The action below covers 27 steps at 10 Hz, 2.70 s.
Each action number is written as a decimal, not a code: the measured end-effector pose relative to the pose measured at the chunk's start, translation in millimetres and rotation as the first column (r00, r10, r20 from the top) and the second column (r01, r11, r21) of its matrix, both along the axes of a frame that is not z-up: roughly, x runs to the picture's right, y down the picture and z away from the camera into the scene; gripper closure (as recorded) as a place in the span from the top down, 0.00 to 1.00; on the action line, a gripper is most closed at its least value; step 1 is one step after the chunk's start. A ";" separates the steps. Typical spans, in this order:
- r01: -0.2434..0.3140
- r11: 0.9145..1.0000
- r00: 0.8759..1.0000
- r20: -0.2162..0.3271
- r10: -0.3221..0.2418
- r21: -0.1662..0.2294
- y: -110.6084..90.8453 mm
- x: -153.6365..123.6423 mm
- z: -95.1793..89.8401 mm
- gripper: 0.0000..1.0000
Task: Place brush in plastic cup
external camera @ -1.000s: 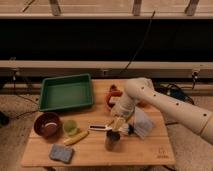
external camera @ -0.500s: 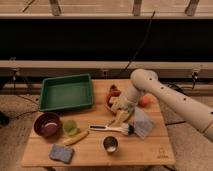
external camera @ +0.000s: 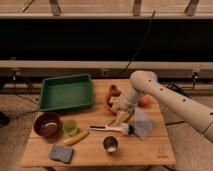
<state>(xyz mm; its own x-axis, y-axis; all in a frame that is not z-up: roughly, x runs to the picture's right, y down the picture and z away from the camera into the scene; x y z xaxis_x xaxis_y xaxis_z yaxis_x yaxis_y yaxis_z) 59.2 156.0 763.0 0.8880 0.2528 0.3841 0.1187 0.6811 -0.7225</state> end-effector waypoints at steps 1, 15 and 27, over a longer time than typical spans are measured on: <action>0.003 1.000 1.000 -0.017 -0.002 0.015 4.2 3.5 7.1 0.65; 0.029 0.994 0.996 -0.089 -0.020 0.101 82.4 15.9 42.9 0.65; 0.042 0.995 0.996 -0.085 -0.034 0.085 72.0 20.8 44.0 0.00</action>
<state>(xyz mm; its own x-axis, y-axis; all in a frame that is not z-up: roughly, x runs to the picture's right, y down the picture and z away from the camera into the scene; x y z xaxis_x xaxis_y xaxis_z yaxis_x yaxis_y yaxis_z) 80.0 228.1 807.0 0.9261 0.1870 0.3276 0.0877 0.7379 -0.6692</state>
